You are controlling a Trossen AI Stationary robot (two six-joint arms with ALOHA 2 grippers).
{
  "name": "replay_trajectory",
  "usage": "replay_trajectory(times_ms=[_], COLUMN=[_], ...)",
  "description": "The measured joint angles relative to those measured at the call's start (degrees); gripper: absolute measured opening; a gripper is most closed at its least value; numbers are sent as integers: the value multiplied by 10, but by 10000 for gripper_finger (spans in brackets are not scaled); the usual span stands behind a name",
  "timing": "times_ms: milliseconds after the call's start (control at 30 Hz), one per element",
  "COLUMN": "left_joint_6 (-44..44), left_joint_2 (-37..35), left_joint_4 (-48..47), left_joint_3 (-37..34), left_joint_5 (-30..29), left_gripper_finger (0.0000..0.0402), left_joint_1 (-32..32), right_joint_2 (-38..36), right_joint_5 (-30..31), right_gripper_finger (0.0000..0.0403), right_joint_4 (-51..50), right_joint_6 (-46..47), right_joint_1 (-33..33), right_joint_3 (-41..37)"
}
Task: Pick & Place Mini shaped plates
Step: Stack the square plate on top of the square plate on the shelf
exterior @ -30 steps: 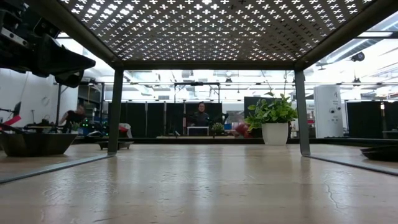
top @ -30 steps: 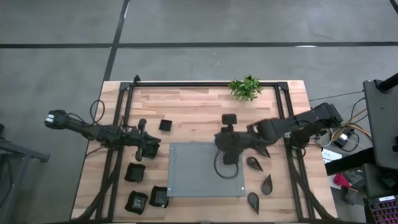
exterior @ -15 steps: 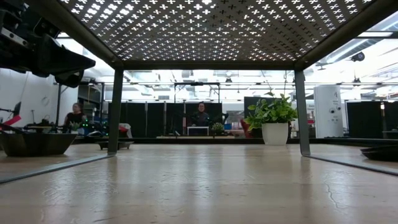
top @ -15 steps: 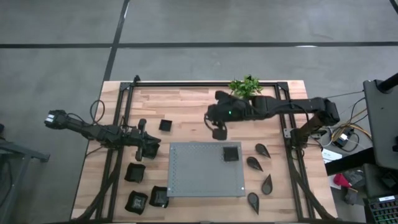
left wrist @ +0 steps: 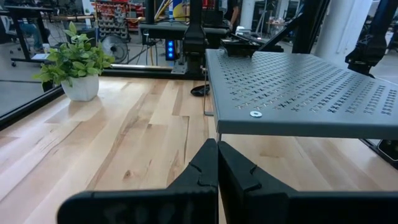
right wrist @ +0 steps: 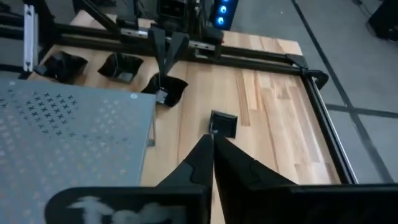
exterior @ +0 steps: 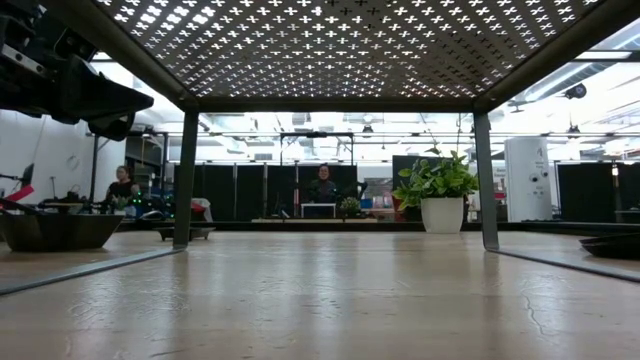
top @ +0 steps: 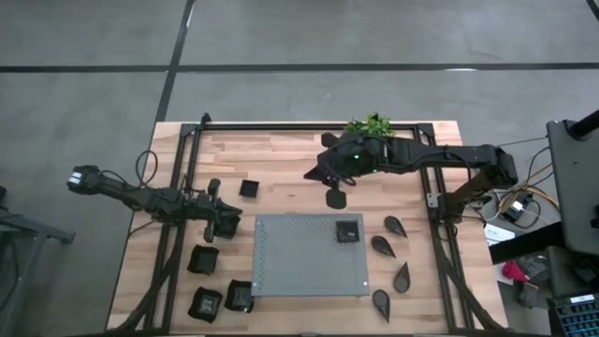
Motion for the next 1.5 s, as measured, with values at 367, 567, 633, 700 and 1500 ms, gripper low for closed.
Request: replay_trajectory(times_ms=[367, 567, 633, 700, 1500], left_joint_6=[0, 0, 0, 0, 0], left_joint_2=[0, 0, 0, 0, 0], left_joint_4=[-1, -5, -5, -5, -6], left_joint_3=[0, 0, 0, 0, 0], left_joint_5=[0, 0, 0, 0, 0], left_gripper_finger=[0, 0, 0, 0, 0], left_joint_1=[0, 0, 0, 0, 0], right_joint_2=[-151, -262, -297, -333, -734], right_joint_5=[-7, -1, 28, 67, 17], right_gripper_finger=[8, 8, 8, 8, 8], right_joint_4=[196, 268, 270, 269, 272], right_joint_6=[12, 27, 31, 36, 91], right_joint_1=[-1, 0, 0, 0, 5], right_joint_3=[-214, -332, -365, -398, -674])
